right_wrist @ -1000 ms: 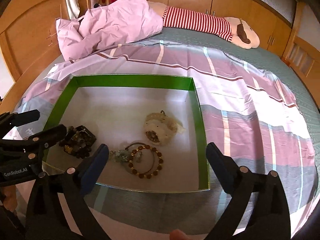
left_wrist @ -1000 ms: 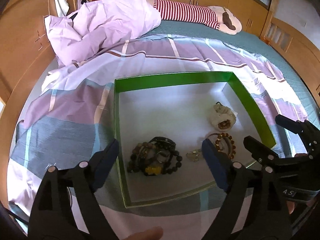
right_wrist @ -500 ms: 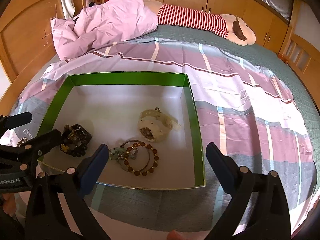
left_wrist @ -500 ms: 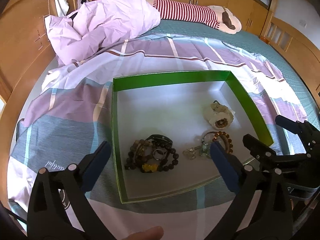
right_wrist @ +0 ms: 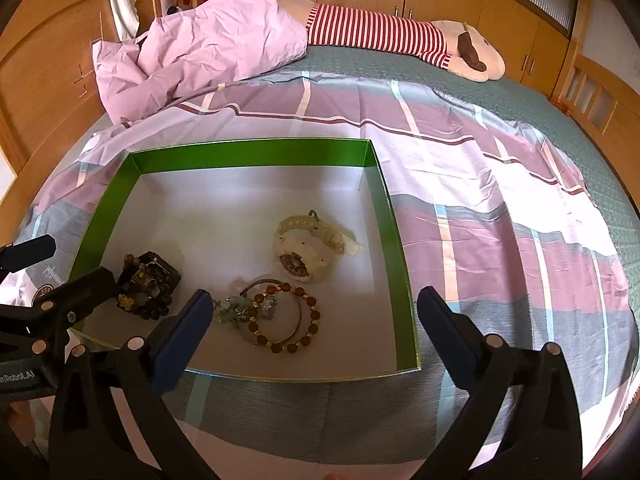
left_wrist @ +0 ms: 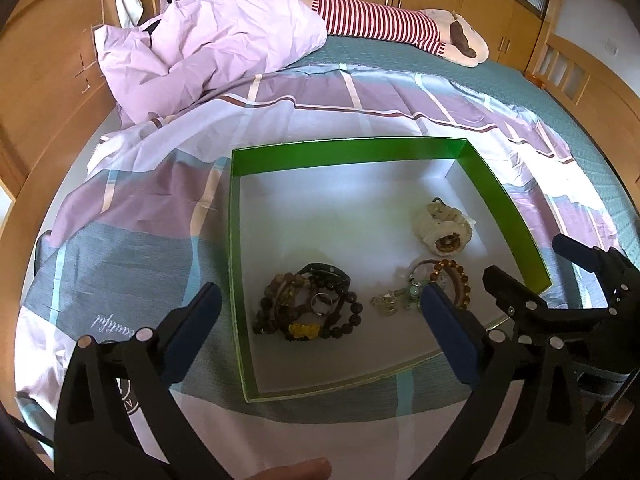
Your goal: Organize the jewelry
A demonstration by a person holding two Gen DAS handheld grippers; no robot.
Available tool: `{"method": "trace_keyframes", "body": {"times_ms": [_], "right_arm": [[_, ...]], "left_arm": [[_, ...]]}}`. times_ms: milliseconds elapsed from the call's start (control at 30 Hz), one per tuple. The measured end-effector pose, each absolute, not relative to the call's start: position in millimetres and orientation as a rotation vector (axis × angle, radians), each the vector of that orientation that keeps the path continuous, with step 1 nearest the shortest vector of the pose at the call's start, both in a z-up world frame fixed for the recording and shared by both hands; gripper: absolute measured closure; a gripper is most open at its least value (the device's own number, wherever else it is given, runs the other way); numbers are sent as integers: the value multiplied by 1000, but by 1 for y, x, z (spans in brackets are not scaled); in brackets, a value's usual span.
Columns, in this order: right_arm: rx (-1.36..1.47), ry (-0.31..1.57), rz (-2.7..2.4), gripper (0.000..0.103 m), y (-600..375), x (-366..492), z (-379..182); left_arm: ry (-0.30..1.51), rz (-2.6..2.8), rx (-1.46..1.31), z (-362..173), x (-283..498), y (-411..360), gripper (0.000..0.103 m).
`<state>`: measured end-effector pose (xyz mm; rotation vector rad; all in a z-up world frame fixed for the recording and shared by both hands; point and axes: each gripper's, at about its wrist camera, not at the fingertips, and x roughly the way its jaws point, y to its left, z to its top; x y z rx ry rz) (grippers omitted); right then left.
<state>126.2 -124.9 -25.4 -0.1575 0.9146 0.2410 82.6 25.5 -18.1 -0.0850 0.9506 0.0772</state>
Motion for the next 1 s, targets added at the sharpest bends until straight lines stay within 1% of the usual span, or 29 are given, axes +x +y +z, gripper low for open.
{"method": "trace_keyframes", "body": {"times_ms": [1000], "right_arm": [[-164, 925, 229, 3, -127, 124, -28]], "left_arm": [[973, 89, -83, -21, 83, 23, 4]]}}
